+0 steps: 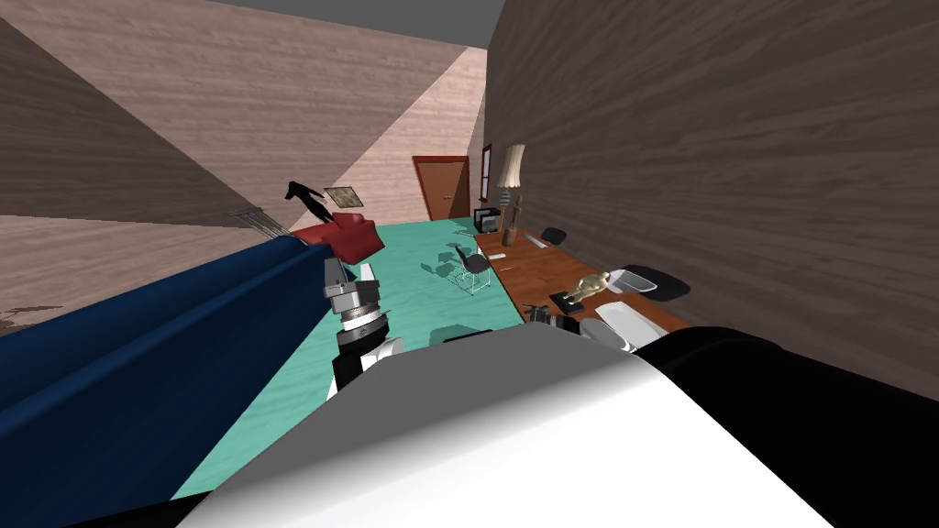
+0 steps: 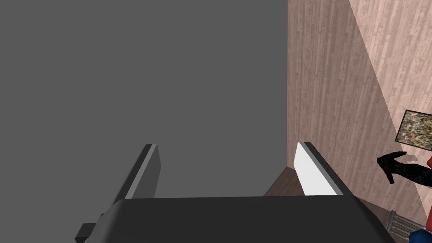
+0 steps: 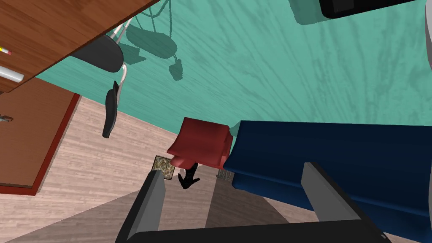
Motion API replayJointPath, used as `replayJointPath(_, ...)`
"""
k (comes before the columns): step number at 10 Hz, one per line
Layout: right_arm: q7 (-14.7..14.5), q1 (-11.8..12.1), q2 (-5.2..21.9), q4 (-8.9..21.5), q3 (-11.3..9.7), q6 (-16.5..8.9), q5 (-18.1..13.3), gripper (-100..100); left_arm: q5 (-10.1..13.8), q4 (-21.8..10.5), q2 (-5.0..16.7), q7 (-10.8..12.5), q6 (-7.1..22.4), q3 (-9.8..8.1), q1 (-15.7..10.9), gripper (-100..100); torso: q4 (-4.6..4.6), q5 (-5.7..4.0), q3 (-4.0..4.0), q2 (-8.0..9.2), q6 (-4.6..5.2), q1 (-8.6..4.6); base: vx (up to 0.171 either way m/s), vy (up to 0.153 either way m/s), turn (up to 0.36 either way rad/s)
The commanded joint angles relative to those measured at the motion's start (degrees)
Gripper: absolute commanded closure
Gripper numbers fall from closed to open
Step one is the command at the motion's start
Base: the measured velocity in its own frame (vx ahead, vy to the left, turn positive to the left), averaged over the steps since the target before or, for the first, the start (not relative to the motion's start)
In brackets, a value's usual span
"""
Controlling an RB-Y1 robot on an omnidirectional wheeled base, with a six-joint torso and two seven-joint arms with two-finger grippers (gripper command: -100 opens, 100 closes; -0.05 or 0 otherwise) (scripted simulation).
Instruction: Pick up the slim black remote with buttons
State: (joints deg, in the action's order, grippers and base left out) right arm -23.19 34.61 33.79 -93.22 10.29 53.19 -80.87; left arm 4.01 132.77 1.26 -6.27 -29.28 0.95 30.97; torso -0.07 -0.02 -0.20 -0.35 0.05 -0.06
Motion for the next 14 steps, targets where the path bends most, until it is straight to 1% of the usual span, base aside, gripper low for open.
replayJointPath(1, 0.39, -0.29, 1.06, 0.46, 0.00, 0.45, -2.48, -100, 0.00, 0.00, 0.00, 0.00, 0.00, 0.00, 0.00, 0, 0.00, 0.00, 0.00, 0.00, 0.00, 0.00, 0.054, -0.024, 0.064)
replayJointPath(2, -0.46, -0.14, 2.10, 2.13, -0.14, 1.30, -4.31, -100, 0.00, 0.00, 0.00, 0.00, 0.00, 0.00, 0.00, 0, 0.01, 0.01, 0.02, 0.05, 0.02, 0.00, 0.059, -0.032, 0.138)
replayJointPath(3, -0.46, -0.14, 2.10, 2.13, -0.14, 1.30, -5.39, -100, 0.00, 0.00, 0.00, 0.00, 0.00, 0.00, 0.00, 0, 0.01, 0.00, 0.02, 0.04, 0.00, -0.03, 0.052, -0.028, 0.078)
replayJointPath(4, -1.28, 0.01, 3.12, 3.73, -0.28, 2.12, -7.36, -100, 0.00, 0.00, 0.00, 0.00, 0.00, 0.00, 0.00, 0, 0.01, 0.00, 0.03, 0.06, 0.03, -0.01, 0.068, -0.035, 0.097)
replayJointPath(5, -1.28, 0.01, 3.12, 3.73, -0.28, 2.12, -8.19, -100, 0.00, 0.00, 0.00, 0.00, 0.00, 0.00, 0.00, 0, 0.01, 0.01, 0.02, 0.03, 0.02, -0.03, 0.059, -0.030, 0.080)
replayJointPath(7, -2.80, 0.31, 4.97, 6.69, -0.56, 3.62, -12.23, -100, 0.00, 0.00, 0.00, 0.00, 0.00, 0.00, 0.00, 0, 0.01, 0.01, 0.01, 0.02, 0.01, 0.01, 0.074, -0.025, 0.156)
replayJointPath(8, -2.80, 0.31, 4.97, 6.69, -0.56, 3.62, -13.40, -100, 0.00, 0.00, 0.00, 0.00, 0.00, 0.00, 0.00, 0, -0.01, 0.01, -0.03, -0.04, 0.01, -0.02, 0.070, -0.031, 0.080)
replayJointPath(10, -4.14, 0.59, 6.55, 9.24, -0.81, 4.96, -17.38, -100, 0.00, 0.00, 0.00, 0.00, 0.00, 0.00, 0.00, 0, -0.01, 0.01, -0.02, -0.03, 0.01, 0.00, 0.085, -0.036, 0.157)
replayJointPath(11, -4.14, 0.59, 6.55, 9.24, -0.81, 4.96, -18.02, -100, 0.00, 0.00, 0.00, 0.00, 0.00, 0.00, 0.00, 0, -0.02, -0.01, -0.05, -0.08, 0.01, -0.05, 0.063, -0.043, 0.041)
replayJointPath(14, -5.76, 0.97, 8.46, 12.19, -1.06, 6.58, -23.29, -100, 0.00, 0.00, 0.00, 0.00, 0.00, 0.00, 0.00, 0, 0.01, 0.01, 0.02, 0.05, 0.02, -0.02, 0.058, -0.037, 0.109)
